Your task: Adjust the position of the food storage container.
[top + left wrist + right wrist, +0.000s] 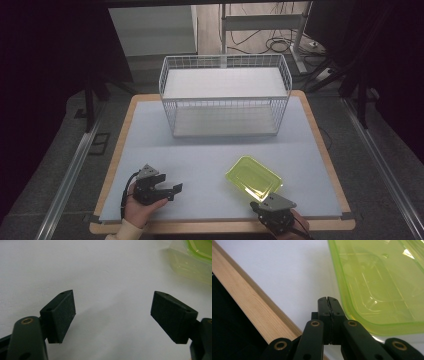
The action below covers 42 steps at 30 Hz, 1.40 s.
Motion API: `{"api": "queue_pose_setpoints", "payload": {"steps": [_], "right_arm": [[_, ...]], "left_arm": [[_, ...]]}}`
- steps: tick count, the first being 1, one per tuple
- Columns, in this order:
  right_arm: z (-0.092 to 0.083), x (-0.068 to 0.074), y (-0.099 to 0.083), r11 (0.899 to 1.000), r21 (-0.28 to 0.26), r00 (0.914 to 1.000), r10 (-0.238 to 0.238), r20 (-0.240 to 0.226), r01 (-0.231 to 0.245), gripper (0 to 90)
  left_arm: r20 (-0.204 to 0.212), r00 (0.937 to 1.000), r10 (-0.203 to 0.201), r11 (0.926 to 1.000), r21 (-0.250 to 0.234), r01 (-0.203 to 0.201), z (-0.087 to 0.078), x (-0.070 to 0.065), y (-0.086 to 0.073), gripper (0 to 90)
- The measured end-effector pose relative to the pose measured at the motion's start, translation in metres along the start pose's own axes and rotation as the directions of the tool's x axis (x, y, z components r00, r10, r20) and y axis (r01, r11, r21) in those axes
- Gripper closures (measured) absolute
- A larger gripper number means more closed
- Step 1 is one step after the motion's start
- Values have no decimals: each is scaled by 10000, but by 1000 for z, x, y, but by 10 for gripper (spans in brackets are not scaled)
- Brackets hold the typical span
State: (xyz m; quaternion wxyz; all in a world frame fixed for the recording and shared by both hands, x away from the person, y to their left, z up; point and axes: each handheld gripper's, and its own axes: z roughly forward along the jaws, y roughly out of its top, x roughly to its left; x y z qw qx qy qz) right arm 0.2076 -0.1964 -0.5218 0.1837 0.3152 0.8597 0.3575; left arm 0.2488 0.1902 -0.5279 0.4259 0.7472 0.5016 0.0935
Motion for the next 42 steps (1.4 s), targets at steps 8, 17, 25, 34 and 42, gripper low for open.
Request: {"api": "queue_pose_setpoints", "payload": {"steps": [8,17,25,34,42], "right_arm": [[-5,-15,-5,9998,51,9996,174,238,-175,900],[-8,-28,-8,9998,116,9985,182,521,-188,900],[-8,-42,-12,9990,273,9960,330,833,-354,900],[-7,-58,-14,9974,339,9910,597,1201,-641,900],[-6,-62,-15,9964,353,9895,717,1257,-767,900]], "left_arm": [[-26,10000,-15,10000,24,15,1,0,0,197],[-28,10000,-10,10000,34,10,1,0,0,197],[-13,10000,5,10000,50,-5,1,0,0,196],[2,10000,6,10000,87,-6,1,0,0,197],[6,10000,14,10000,67,-14,1,0,0,196]]}}
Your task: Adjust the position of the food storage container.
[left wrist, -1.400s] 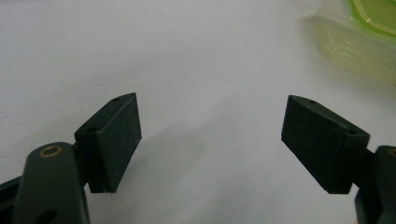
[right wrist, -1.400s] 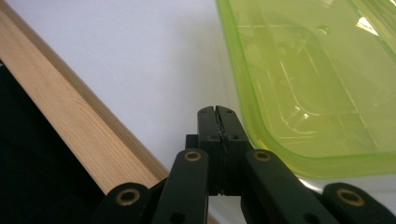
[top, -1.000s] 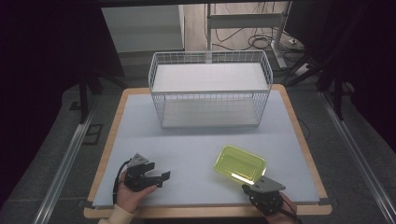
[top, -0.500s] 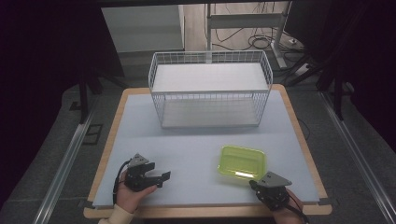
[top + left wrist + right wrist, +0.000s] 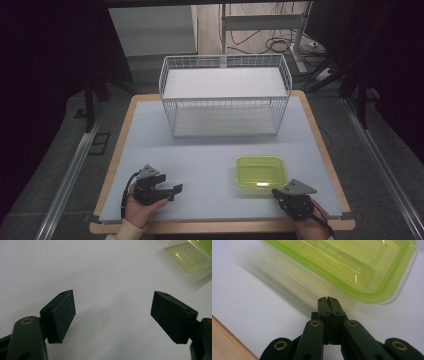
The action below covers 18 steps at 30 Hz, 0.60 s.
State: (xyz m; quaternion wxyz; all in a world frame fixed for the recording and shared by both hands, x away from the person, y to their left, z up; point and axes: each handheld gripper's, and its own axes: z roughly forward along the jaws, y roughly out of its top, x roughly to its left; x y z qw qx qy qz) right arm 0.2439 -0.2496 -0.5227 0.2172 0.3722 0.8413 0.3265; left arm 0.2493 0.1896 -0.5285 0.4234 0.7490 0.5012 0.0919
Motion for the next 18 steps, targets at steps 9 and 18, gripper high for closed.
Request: {"api": "queue_pose_setpoints", "payload": {"steps": [9,18], "right_arm": [[-13,-8,-10,9990,-180,9991,419,-8,-419,900],[-25,-60,-10,9830,-300,9835,1811,40,-1809,900]], "left_arm": [[13,10000,-7,10000,-24,7,-1,0,0,196],[23,10000,15,10000,-41,-14,0,-1,2,196]]}}
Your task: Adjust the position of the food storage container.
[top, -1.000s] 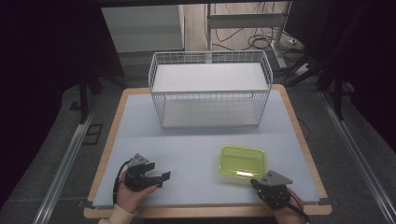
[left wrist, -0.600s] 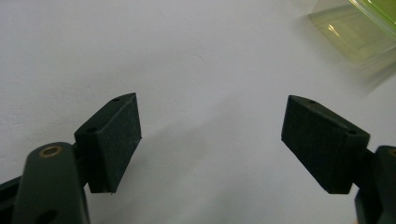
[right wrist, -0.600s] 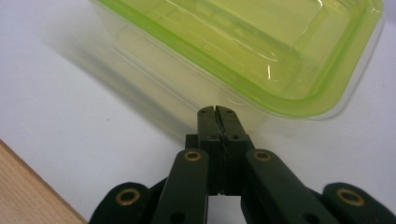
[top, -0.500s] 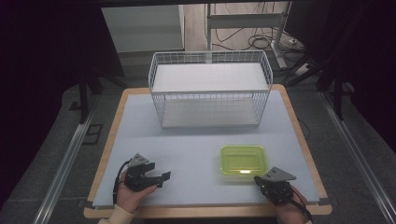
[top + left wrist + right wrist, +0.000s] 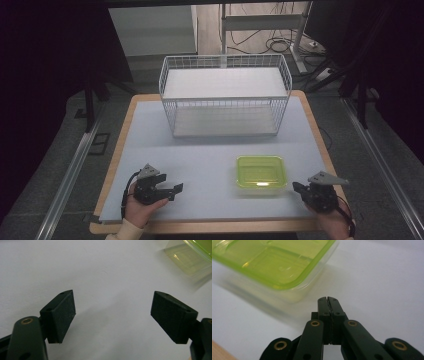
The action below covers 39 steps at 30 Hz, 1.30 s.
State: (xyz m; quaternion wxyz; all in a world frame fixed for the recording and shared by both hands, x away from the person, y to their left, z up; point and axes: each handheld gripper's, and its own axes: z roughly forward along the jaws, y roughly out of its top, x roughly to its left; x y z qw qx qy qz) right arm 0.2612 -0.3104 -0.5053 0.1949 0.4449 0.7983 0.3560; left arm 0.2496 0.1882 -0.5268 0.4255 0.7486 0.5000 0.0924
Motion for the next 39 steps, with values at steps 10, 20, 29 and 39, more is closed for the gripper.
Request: {"api": "queue_pose_setpoints", "payload": {"steps": [10,20,29,39], "right_arm": [[25,-24,29,9960,665,9964,628,-564,-590,900],[37,-11,36,9922,1159,9944,567,-895,-461,900],[39,-9,40,9924,1174,9955,462,-824,-363,900],[48,7,49,9914,1306,9960,137,-880,-21,900]], "left_arm": [[-39,10000,-33,10000,-17,33,-2,1,-1,196],[-32,10000,-45,10000,0,45,-2,1,-1,196],[-48,10000,-14,10000,13,14,-1,1,-1,197],[-54,10000,9,10000,8,-9,-2,1,-1,196]]}}
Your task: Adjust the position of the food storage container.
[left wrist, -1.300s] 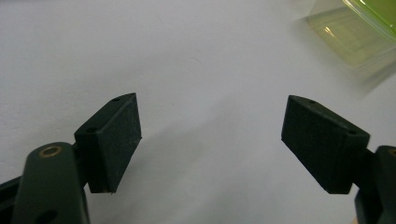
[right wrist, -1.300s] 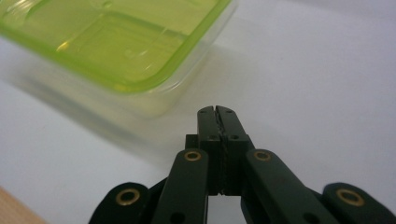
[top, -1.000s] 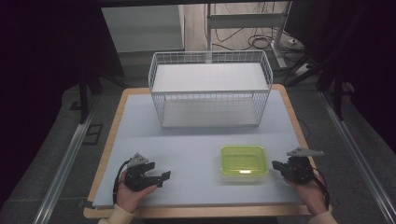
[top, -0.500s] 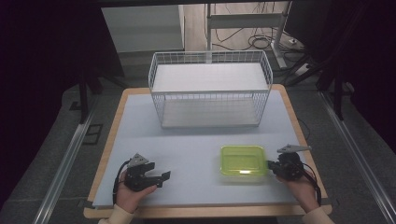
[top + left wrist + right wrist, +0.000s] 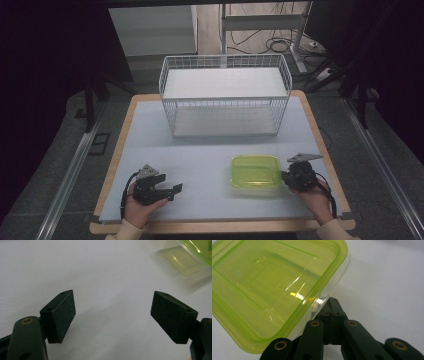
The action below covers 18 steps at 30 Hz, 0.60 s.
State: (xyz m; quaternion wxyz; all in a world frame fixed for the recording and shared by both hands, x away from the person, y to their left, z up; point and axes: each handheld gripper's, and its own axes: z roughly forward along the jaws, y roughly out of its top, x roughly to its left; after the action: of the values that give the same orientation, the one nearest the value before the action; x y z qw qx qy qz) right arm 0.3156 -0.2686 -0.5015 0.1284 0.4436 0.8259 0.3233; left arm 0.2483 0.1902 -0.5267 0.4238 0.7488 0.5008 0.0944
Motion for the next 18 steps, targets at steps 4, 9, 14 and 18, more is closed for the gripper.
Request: {"api": "queue_pose_setpoints", "payload": {"steps": [4,9,14,18], "right_arm": [[4,6,4,10000,61,9999,-70,-72,71,900],[12,16,8,9994,154,9993,-321,-213,325,900],[18,25,12,9985,203,9982,-502,-336,509,900],[24,34,17,9973,229,9966,-685,-463,696,900]], "left_arm": [[4,10000,-18,10000,10,18,0,1,0,196],[-8,10000,-28,10000,-11,28,0,1,0,197],[-3,10000,-30,10000,-9,30,0,1,0,197],[3,10000,-32,10000,-15,32,0,1,0,196]]}}
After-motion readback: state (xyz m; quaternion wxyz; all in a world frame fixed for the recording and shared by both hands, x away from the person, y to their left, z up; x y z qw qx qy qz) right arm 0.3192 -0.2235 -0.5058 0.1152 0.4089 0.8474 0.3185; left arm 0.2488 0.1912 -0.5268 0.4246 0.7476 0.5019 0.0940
